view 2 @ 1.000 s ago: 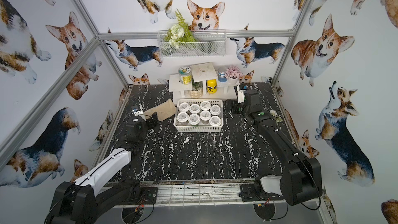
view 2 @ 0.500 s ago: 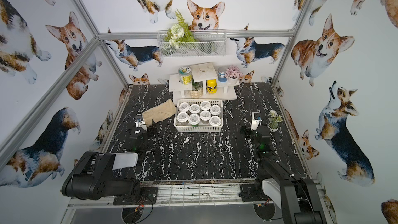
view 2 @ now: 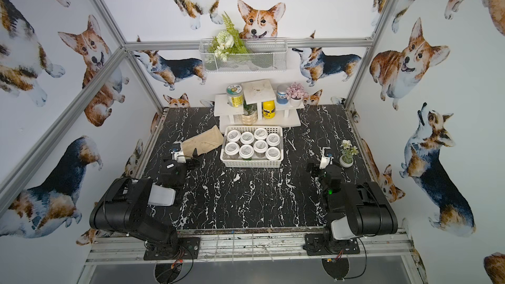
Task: Put the yogurt in the basket
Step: Reset both arms
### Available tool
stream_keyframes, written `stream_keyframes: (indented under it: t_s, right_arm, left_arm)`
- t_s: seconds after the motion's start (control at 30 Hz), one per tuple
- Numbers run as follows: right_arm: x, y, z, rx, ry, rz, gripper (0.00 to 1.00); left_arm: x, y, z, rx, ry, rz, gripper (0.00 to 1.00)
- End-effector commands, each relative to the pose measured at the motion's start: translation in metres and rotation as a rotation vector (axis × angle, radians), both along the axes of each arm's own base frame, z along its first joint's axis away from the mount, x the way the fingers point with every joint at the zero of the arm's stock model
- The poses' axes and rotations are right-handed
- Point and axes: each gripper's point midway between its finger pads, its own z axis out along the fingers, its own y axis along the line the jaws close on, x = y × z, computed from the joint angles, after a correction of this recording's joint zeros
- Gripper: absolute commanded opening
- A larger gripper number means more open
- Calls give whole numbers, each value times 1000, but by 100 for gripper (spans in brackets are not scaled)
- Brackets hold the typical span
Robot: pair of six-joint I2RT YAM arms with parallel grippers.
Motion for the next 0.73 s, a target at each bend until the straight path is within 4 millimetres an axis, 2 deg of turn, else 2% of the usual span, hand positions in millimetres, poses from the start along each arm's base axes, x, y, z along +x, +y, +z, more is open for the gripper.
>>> stream_keyframes:
  t_s: [0.0, 0.23, 0.7]
  right_arm:
    - [5, 0, 28, -2, -125, 4, 100]
    - [7, 0, 25, 1, -99, 3, 100]
    - [8, 1, 24, -5, -95, 6, 100]
  left_arm:
    - [3, -4, 7, 2, -28, -13, 100]
    - [2, -10, 8, 43, -29, 0, 100]
    - [2, -10, 9, 43, -33, 1, 100]
